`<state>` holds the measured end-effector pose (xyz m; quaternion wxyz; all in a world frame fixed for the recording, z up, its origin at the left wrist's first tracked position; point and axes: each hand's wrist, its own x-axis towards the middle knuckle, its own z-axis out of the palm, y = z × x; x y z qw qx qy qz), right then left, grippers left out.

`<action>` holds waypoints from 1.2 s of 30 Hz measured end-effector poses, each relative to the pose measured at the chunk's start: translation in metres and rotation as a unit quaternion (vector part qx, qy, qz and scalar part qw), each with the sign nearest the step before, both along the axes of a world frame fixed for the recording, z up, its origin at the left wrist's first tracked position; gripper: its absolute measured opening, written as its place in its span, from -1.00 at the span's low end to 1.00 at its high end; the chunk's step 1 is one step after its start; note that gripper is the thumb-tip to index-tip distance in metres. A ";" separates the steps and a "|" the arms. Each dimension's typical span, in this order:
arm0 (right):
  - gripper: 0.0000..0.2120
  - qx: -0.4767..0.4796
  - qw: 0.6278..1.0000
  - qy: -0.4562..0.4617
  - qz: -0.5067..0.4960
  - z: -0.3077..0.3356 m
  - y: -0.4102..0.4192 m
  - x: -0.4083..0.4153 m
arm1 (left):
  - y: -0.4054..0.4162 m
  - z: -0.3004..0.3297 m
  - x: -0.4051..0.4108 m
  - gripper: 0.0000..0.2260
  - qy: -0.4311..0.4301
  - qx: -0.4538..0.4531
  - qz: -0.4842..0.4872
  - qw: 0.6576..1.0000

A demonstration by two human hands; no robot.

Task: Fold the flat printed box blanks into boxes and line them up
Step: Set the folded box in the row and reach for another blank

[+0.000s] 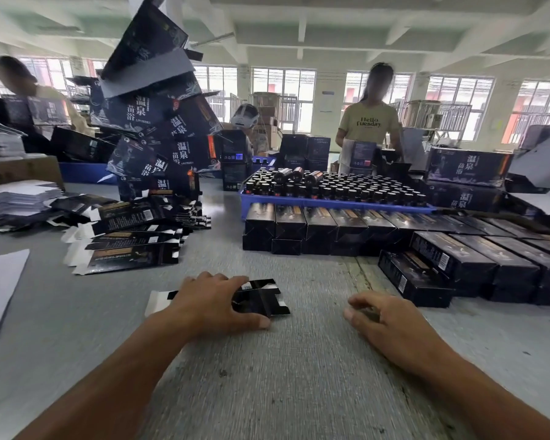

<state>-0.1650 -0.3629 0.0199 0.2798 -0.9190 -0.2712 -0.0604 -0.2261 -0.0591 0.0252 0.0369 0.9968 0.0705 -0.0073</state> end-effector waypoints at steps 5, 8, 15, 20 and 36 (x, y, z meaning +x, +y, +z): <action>-0.93 0.051 0.998 0.010 0.020 0.001 0.004 -0.004 | -0.023 -0.002 0.000 0.03 -0.068 0.057 -0.048 0.995; -0.88 0.104 0.993 0.043 0.022 0.002 0.004 -0.006 | -0.042 -0.001 -0.001 -0.08 -0.141 0.083 -0.102 0.981; -0.71 0.328 0.874 0.356 0.029 0.009 0.010 -0.010 | -0.075 0.003 -0.011 -0.26 -0.260 0.134 -0.218 0.931; -0.74 0.397 0.852 0.339 0.025 0.005 0.009 -0.006 | -0.094 -0.005 -0.018 -0.47 -0.326 0.087 -0.283 0.898; -0.82 0.373 0.906 0.187 0.072 0.016 0.013 -0.023 | -0.072 -0.002 -0.013 -0.02 -0.290 -0.076 -0.148 0.942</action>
